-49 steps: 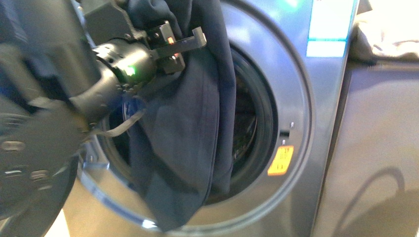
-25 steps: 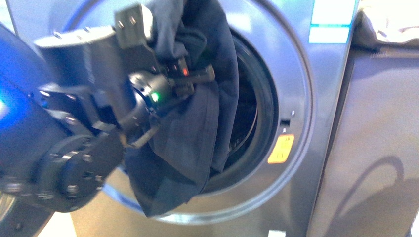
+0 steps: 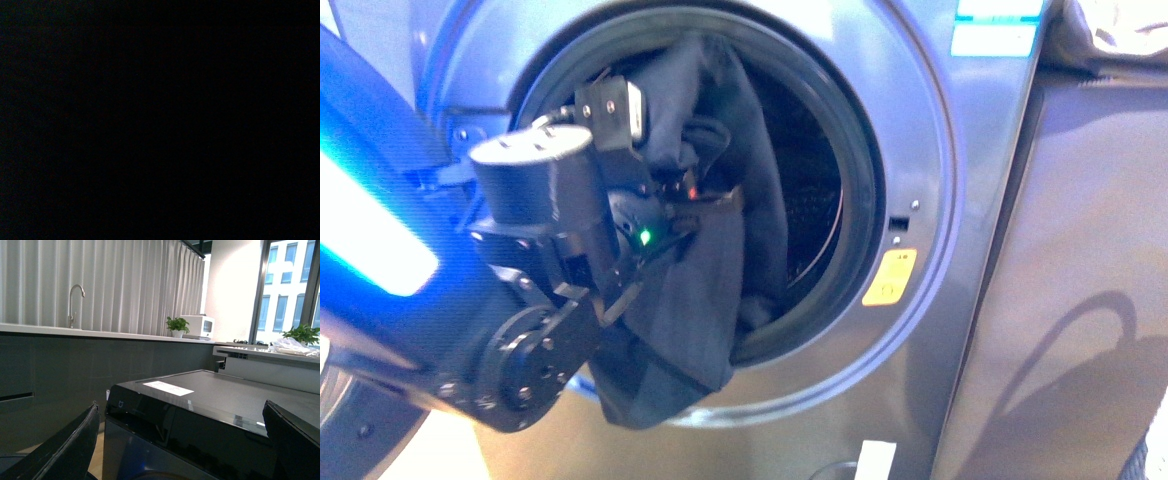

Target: Put clothes into washing machine

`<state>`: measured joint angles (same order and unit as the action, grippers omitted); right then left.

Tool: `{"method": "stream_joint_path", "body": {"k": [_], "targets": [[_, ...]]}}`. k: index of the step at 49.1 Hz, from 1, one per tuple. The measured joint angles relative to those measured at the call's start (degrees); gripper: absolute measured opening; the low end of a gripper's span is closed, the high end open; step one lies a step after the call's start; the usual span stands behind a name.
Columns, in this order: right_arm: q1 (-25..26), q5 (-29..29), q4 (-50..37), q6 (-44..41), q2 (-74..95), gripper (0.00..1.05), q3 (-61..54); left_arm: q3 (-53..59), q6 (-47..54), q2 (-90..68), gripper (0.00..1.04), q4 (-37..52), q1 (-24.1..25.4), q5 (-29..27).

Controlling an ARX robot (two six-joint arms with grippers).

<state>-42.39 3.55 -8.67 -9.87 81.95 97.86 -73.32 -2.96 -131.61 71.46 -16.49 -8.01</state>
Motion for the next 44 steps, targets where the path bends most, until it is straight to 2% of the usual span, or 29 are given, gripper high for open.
{"method": "stream_joint_path", "body": {"k": [18,44], "targets": [[0.00,0.02,0.00,0.00,0.00,0.97,0.00,-12.04,3.23,-6.97,0.18,-5.25,0.20,0.02],[0.00,0.00,-0.02,0.00,0.00,0.97,0.00,-48.24,6.58,-22.14,0.18,-25.35,2.45,-0.90]]}}
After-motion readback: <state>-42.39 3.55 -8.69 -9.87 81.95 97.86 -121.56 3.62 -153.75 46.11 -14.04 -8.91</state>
